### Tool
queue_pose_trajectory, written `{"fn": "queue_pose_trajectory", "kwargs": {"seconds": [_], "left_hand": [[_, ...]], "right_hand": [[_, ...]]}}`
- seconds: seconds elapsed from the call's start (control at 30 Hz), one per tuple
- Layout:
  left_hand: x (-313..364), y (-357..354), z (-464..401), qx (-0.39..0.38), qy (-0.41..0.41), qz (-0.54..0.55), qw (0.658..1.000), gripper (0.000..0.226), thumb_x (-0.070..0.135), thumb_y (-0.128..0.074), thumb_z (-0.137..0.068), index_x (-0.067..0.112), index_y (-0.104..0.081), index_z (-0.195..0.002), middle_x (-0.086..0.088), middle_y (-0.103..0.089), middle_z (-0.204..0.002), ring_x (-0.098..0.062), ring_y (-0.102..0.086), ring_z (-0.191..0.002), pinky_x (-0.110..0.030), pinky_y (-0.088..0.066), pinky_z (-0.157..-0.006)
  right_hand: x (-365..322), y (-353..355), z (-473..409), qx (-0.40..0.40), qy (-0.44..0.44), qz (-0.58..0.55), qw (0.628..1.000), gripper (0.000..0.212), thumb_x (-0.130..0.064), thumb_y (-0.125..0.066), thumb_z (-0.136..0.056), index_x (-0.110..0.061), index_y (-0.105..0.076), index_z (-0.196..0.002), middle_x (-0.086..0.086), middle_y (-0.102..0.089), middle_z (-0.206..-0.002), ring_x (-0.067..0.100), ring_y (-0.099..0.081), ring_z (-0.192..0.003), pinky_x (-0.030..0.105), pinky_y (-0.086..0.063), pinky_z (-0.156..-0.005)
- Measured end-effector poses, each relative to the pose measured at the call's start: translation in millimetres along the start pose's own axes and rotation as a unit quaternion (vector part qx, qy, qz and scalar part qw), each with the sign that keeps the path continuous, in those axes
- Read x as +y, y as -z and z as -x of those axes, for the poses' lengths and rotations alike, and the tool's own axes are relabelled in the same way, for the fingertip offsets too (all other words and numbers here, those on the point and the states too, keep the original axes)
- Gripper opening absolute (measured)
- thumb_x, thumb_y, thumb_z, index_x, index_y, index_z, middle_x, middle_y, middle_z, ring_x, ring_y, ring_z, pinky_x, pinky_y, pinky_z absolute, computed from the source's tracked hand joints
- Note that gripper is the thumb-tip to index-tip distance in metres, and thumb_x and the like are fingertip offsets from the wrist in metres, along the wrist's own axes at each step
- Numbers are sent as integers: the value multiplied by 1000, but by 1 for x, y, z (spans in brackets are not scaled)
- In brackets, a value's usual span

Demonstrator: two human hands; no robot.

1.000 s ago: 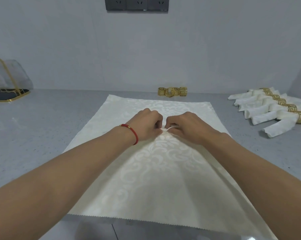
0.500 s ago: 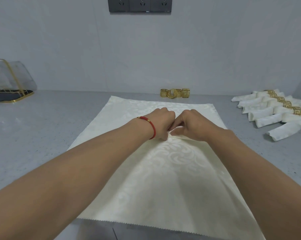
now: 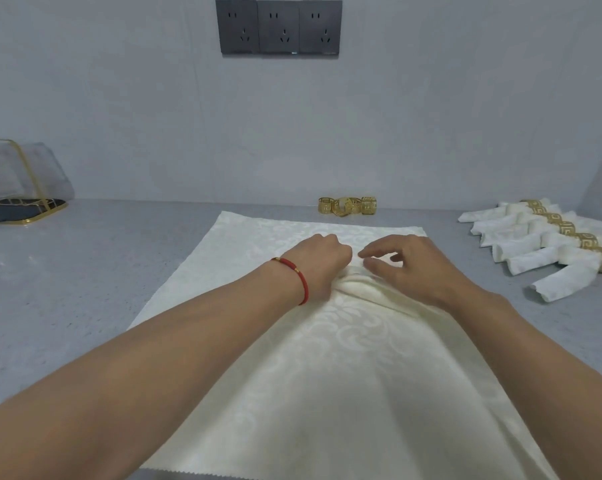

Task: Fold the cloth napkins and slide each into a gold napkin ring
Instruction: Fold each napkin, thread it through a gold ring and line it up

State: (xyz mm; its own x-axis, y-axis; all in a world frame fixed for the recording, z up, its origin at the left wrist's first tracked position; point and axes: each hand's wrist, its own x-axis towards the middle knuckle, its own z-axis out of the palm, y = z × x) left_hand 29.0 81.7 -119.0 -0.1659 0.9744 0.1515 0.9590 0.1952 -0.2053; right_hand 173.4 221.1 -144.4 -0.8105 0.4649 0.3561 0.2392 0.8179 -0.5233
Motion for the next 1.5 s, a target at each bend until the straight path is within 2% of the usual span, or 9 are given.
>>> {"fn": "queue_pose_trajectory", "kwargs": {"seconds": [0.1,0.23,0.4,0.73,1.0,1.13,1.23,1.37,1.5], "left_hand": [[-21,-2,1,25,67,-5,997,29,0,-60,-83,11,-35,-74,-2,-31,-74,-26,-42,-73,-34,-34,-63],[-64,-6,-1,31,161,-5,986,23,-3,-58,-84,13,-43,-89,-11,-47,-92,-34,-55,-88,-36,-36,-68],[-95,-35,-8,46,239,4,970,21,-2,-55,-86,16,-46,-92,-11,-58,-103,-32,-56,-90,-34,-33,-72],[-110,-72,-14,97,311,92,941,36,5,-57,-85,15,-26,-70,0,-25,-70,-27,-36,-74,-33,-33,-67],[-111,-73,-16,99,315,106,938,43,6,-57,-85,17,-19,-67,0,-25,-70,-22,-31,-67,-32,-30,-65],[-112,-75,-17,92,307,104,941,46,7,-57,-86,17,-17,-67,0,-23,-70,-25,-35,-74,-32,-31,-67],[-111,-77,-16,108,301,103,942,42,6,-56,-86,17,-20,-68,0,-23,-70,-27,-37,-76,-32,-30,-67],[-111,-79,-12,142,280,91,945,34,6,-54,-87,16,-27,-70,1,-25,-68,-27,-37,-75,-31,-28,-65],[-112,-77,-9,211,276,84,934,24,1,-58,-77,12,-41,-64,-8,-49,-66,-28,-36,-65,-33,-24,-56]], "right_hand": [[1,11,-8,49,-42,-30,998,24,-38,-64,-98,-21,-81,-92,-14,-75,-101,-7,-64,-92,26,-51,-87],[5,-6,-32,23,-66,1,998,57,-48,-42,-105,0,-66,-84,13,-69,-87,30,-61,-87,37,-46,-80],[17,-28,-77,84,-144,-6,986,45,-36,-40,-106,-9,-54,-74,7,-58,-74,30,-54,-78,37,-42,-70],[60,-67,-175,110,-165,150,969,28,-22,-59,-97,-22,-74,-121,8,-72,-120,33,-65,-113,41,-52,-98],[61,-83,-226,48,-146,280,948,25,-31,-49,-104,-32,-66,-123,10,-64,-115,42,-54,-114,43,-43,-93],[57,-74,-229,56,-123,266,955,23,-24,-68,-93,-24,-67,-116,13,-72,-107,38,-62,-106,41,-44,-88],[51,-78,-217,77,-121,191,971,29,-26,-74,-86,-19,-57,-108,10,-68,-100,35,-61,-97,42,-47,-82],[33,-65,-195,118,-143,32,982,60,-14,-76,-84,-14,-46,-136,9,-59,-107,29,-56,-99,38,-47,-85],[15,-25,-138,208,-176,-231,934,51,-18,-84,-83,-10,-66,-130,6,-73,-106,23,-70,-104,31,-53,-97]]}}
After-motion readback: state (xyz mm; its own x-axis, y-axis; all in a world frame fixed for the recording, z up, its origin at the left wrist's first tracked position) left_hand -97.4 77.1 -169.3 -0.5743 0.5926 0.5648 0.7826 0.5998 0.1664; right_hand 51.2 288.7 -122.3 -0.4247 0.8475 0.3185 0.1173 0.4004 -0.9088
